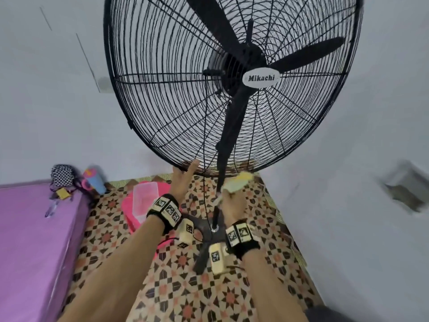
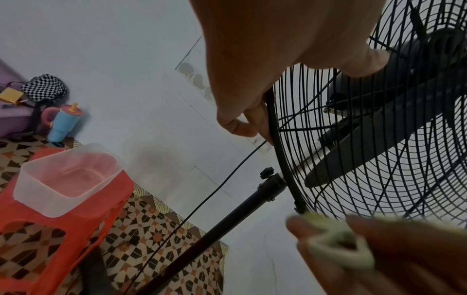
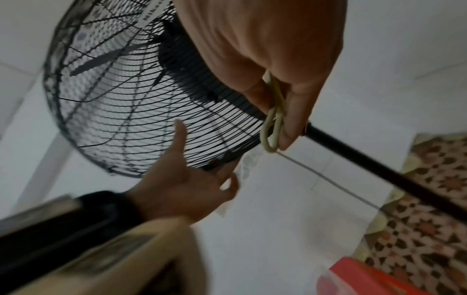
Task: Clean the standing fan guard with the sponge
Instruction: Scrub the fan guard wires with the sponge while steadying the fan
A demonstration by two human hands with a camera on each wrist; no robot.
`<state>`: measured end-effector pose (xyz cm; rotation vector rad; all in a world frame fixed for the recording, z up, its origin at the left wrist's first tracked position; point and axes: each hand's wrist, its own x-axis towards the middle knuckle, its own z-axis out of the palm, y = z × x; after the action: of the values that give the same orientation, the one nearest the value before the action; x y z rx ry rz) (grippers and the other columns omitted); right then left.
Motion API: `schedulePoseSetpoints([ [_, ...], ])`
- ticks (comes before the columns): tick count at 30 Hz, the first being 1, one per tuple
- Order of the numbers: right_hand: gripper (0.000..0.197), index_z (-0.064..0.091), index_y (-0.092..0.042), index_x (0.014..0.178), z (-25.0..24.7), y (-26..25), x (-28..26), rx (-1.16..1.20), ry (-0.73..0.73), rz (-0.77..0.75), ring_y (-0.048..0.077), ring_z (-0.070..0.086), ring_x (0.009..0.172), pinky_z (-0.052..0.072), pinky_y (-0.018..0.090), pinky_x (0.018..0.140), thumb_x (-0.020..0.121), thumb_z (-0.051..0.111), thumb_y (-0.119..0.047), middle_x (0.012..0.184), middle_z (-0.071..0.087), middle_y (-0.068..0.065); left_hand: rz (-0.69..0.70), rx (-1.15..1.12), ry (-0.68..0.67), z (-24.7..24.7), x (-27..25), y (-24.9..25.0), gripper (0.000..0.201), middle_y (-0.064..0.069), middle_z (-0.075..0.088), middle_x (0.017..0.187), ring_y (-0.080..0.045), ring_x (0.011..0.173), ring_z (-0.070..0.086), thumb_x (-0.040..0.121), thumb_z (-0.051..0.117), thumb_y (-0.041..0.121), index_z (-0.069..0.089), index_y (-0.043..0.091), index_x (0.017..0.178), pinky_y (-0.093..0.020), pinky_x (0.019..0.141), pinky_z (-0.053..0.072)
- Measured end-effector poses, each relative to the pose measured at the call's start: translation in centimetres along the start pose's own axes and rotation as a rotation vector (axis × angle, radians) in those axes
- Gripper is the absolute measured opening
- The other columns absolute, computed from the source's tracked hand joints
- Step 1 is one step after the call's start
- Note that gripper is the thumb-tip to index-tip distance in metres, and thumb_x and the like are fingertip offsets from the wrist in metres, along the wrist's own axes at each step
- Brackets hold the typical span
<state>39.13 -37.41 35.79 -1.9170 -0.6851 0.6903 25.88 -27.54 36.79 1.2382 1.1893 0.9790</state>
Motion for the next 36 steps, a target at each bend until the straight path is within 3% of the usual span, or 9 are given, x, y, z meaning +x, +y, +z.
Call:
schedulePoseSetpoints([
  [5, 0.024, 0.068, -0.009, 0.112, 2.7, 0.1, -3.8, -0.196, -0.285, -0.267, 0.021, 0.071, 0.088, 0.057, 0.028, 0.073, 0.105, 0.055, -0.027, 0.100, 0.073, 0.005, 0.058, 0.044, 0.009, 0.0, -1.4, 2.1, 0.092, 0.004, 0.041, 0.159, -0.015, 0.144, 0.038, 0.095, 0.058, 0.068, 0.023, 0.016, 0.163, -0.028, 0.114, 0.011],
  [10, 0.029, 0.060, -0.003, 0.127, -1.0, 1.4, -2.2, -0.147, -0.049, -0.041, 0.020, 0.067, 0.099, 0.040, 0.008, 0.063, 0.105, 0.056, -0.022, 0.117, 0.068, 0.003, -0.003, 0.043, -0.035, -0.5, 1.1, -1.2, 0.108, 0.004, 0.045, 0.161, -0.024, 0.140, 0.053, 0.076, 0.060, 0.092, 0.026, 0.032, 0.159, -0.057, 0.118, 0.039],
  [12, 0.033, 0.055, 0.001, 0.130, -2.3, 0.9, -1.2, -0.110, 0.073, 0.016, 0.027, 0.065, 0.113, 0.046, 0.018, 0.081, 0.104, 0.058, -0.017, 0.122, 0.062, 0.001, -0.052, 0.041, -0.041, -0.4, 0.8, -0.8, 0.109, 0.002, 0.043, 0.162, -0.028, 0.140, 0.053, 0.074, 0.059, 0.095, 0.025, 0.035, 0.158, -0.059, 0.117, 0.039],
  [17, 0.034, 0.056, -0.002, 0.133, -0.3, -1.8, -2.4, -0.189, 0.036, -0.192, 0.028, 0.071, 0.108, 0.058, 0.029, 0.082, 0.101, 0.061, -0.014, 0.122, 0.067, 0.013, -0.002, -0.129, -0.091, 0.2, -1.3, 1.9, 0.105, -0.007, 0.026, 0.169, -0.025, 0.131, 0.060, 0.091, 0.063, 0.069, 0.001, 0.025, 0.164, -0.043, 0.108, 0.049],
  [20, 0.032, 0.058, -0.012, 0.133, 0.4, -1.3, -4.8, -0.240, -0.100, -0.352, 0.019, 0.071, 0.100, 0.058, 0.021, 0.077, 0.102, 0.059, -0.018, 0.119, 0.069, 0.005, 0.023, -0.151, -0.080, 0.1, -1.0, 1.6, 0.111, -0.012, 0.036, 0.165, -0.038, 0.131, 0.060, 0.080, 0.071, 0.076, 0.014, 0.024, 0.160, -0.035, 0.087, 0.061],
  [23, 0.033, 0.055, -0.007, 0.138, -2.1, -1.1, -4.7, -0.094, -0.035, -0.239, 0.010, 0.070, 0.078, 0.054, 0.014, 0.059, 0.106, 0.054, -0.013, 0.130, 0.064, 0.008, -0.007, -0.145, -0.093, -0.1, -1.1, 1.3, 0.111, -0.013, 0.038, 0.163, -0.039, 0.136, 0.054, 0.083, 0.068, 0.076, 0.011, 0.023, 0.162, -0.056, 0.107, 0.051],
  [27, 0.038, 0.047, 0.004, 0.144, -4.1, -1.7, -2.9, 0.063, 0.174, -0.148, 0.007, 0.064, 0.071, 0.042, 0.002, 0.050, 0.109, 0.046, -0.011, 0.123, 0.059, 0.003, 0.035, -0.140, -0.080, 0.0, -1.6, 1.8, 0.091, -0.001, 0.041, 0.157, -0.031, 0.132, 0.056, 0.097, 0.057, 0.064, 0.012, 0.021, 0.163, -0.047, 0.108, 0.049],
  [33, 0.038, 0.055, -0.014, 0.144, 0.6, -1.8, -6.1, -0.066, -0.073, -0.376, -0.004, 0.063, 0.072, 0.049, 0.003, 0.061, 0.106, 0.054, -0.020, 0.127, 0.067, 0.006, 0.003, -0.100, -0.063, -0.1, -0.8, 1.0, 0.114, -0.005, 0.032, 0.168, -0.033, 0.142, 0.050, 0.078, 0.063, 0.087, 0.012, 0.031, 0.163, -0.063, 0.115, 0.041],
  [36, 0.037, 0.052, -0.025, 0.143, -0.9, -1.3, -6.7, 0.082, -0.061, -0.336, 0.005, 0.072, 0.066, 0.058, 0.020, 0.056, 0.107, 0.053, -0.017, 0.121, 0.067, 0.004, -0.004, -0.084, -0.061, 0.0, -0.7, 0.8, 0.109, -0.004, 0.035, 0.166, -0.039, 0.144, 0.047, 0.078, 0.062, 0.088, 0.016, 0.034, 0.161, -0.064, 0.116, 0.040],
])
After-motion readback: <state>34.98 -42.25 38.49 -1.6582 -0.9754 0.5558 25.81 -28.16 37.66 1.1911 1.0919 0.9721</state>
